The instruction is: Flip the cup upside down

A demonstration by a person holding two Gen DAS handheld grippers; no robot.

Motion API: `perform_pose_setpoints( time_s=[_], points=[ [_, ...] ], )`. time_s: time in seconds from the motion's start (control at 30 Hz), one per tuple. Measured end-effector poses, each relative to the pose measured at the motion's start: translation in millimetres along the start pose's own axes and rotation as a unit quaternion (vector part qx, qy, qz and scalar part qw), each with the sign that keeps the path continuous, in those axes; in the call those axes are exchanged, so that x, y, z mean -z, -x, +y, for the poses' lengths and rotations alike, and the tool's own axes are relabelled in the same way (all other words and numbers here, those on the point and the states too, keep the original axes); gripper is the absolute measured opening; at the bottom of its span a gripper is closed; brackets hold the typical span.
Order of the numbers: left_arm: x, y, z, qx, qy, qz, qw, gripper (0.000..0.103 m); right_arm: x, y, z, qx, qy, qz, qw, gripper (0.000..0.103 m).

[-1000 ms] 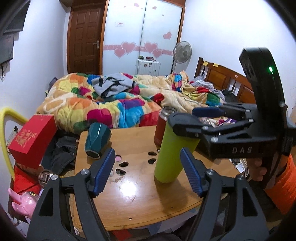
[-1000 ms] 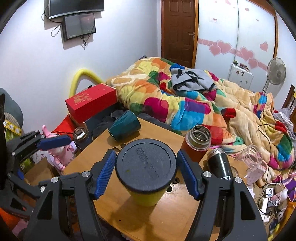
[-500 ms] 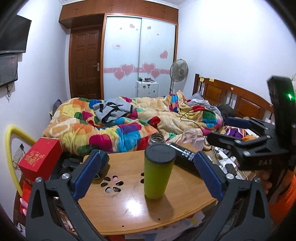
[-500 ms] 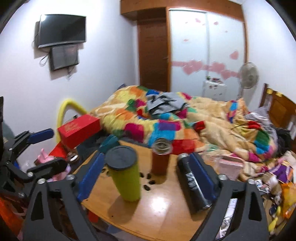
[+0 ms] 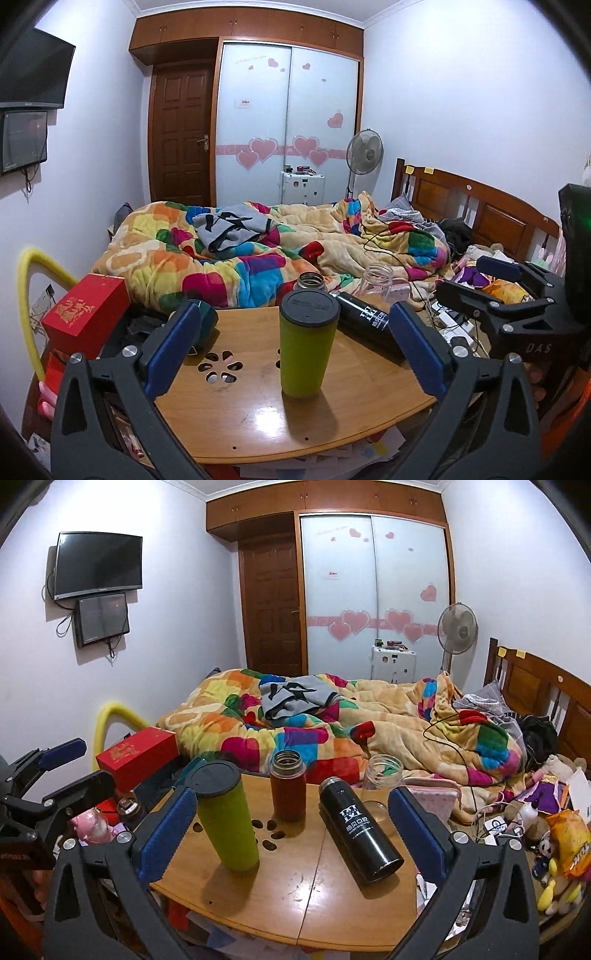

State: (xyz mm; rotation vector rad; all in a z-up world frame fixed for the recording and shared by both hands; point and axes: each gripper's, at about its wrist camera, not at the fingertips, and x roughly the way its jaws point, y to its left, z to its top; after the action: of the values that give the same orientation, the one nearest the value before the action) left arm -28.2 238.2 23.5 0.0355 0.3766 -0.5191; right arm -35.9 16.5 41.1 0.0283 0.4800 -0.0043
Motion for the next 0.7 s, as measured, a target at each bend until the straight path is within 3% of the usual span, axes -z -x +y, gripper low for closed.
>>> perform_pose_setpoints(
  time_s=[0.7],
  points=[
    [-1.1,-7.9,1.4,0.001,-0.001,0.001,1.0,0.103,-1.3,-5.5,0.3,0.001,-0.007,-0.005,1.0,0.103]
  ],
)
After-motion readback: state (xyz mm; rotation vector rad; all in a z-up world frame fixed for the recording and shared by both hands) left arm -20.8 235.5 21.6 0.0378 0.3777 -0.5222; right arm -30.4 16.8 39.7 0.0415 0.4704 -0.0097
